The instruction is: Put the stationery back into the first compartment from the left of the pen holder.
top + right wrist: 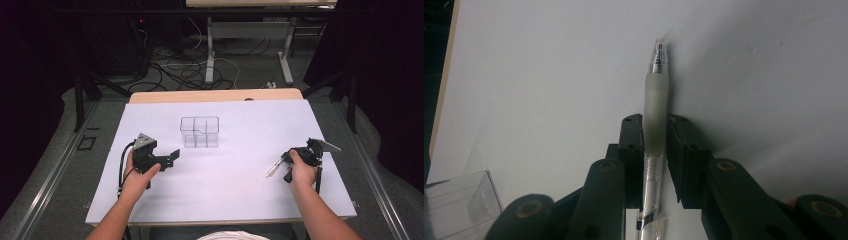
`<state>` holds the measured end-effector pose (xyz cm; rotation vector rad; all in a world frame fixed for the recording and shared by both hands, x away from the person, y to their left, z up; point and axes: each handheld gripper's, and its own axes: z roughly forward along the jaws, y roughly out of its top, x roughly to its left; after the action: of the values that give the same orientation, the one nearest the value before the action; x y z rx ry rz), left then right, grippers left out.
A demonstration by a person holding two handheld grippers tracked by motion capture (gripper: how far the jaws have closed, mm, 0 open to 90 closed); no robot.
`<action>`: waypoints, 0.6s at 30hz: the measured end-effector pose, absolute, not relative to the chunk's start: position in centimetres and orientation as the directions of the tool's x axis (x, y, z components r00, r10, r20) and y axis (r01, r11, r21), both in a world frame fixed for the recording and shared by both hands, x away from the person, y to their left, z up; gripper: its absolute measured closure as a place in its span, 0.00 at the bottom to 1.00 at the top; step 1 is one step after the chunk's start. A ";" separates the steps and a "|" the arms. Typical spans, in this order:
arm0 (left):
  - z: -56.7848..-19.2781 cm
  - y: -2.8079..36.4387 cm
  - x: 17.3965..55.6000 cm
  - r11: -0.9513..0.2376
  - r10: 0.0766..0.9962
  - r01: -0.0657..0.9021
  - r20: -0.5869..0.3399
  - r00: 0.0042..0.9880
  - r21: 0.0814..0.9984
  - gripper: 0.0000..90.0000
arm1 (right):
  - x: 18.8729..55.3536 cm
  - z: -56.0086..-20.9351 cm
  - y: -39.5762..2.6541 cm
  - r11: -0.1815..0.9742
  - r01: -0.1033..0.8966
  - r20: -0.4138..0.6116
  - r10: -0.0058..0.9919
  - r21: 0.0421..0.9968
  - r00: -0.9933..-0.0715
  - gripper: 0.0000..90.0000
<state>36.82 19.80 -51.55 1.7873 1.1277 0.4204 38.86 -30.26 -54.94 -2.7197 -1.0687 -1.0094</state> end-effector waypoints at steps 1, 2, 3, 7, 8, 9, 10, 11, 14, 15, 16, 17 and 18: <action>-51.6 19.8 36.8 -0.127 0.836 0.511 -0.186 0.517 0.850 0.00 | 38.9 -54.9 -30.3 -0.750 0.638 0.578 0.602 0.172 0.552 0.87; -51.6 19.8 36.9 -0.129 0.836 0.511 -0.184 0.517 0.850 0.00 | 38.9 -54.9 -30.3 -0.749 0.638 0.577 0.604 0.177 0.550 0.87; -51.6 19.8 36.9 -0.129 0.836 0.513 -0.185 0.517 0.849 0.00 | 38.9 -54.9 -30.3 -0.749 0.638 0.577 0.605 0.178 0.549 0.88; -51.6 19.6 36.9 -0.128 0.836 0.513 -0.185 0.516 0.849 0.00 | 39.0 -54.9 -30.5 -0.757 0.633 0.589 0.587 0.159 0.555 0.89; -51.6 19.6 36.9 -0.128 0.836 0.513 -0.185 0.516 0.849 0.00 | 38.9 -54.8 -30.5 -0.753 0.641 0.586 0.589 0.149 0.556 0.89; -51.7 19.6 36.9 -0.128 0.836 0.512 -0.185 0.516 0.849 0.00 | 39.0 -54.9 -30.5 -0.756 0.636 0.590 0.588 0.156 0.553 0.89; -51.7 19.6 36.9 -0.130 0.837 0.513 -0.184 0.516 0.849 0.00 | 39.0 -54.9 -30.6 -0.755 0.638 0.593 0.586 0.153 0.552 0.89; -51.7 19.6 36.9 -0.130 0.836 0.513 -0.184 0.517 0.849 0.00 | 38.9 -54.9 -30.7 -0.754 0.639 0.599 0.583 0.148 0.549 0.89; -51.7 19.6 36.9 -0.138 0.836 0.514 -0.179 0.519 0.846 0.00 | 38.9 -55.0 -30.9 -0.754 0.643 0.611 0.574 0.133 0.546 0.89; -51.7 19.6 36.9 -0.139 0.836 0.514 -0.178 0.519 0.846 0.00 | 38.9 -55.0 -30.9 -0.761 0.635 0.612 0.568 0.135 0.550 0.89; -51.7 19.6 36.9 -0.140 0.836 0.514 -0.177 0.519 0.846 0.00 | 38.9 -55.0 -30.9 -0.757 0.640 0.615 0.570 0.133 0.545 0.89; -51.7 19.6 36.9 -0.140 0.836 0.514 -0.177 0.519 0.846 0.00 | 38.9 -55.0 -30.9 -0.757 0.639 0.616 0.570 0.136 0.544 0.89; -51.8 19.6 36.9 -0.135 0.837 0.517 -0.182 0.517 0.845 0.00 | 38.9 -55.0 -30.9 -0.759 0.635 0.614 0.569 0.139 0.546 0.89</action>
<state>36.93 19.58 -51.76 1.7991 1.1305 0.4183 38.88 -30.93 -55.03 -2.6733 -1.0451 -1.0064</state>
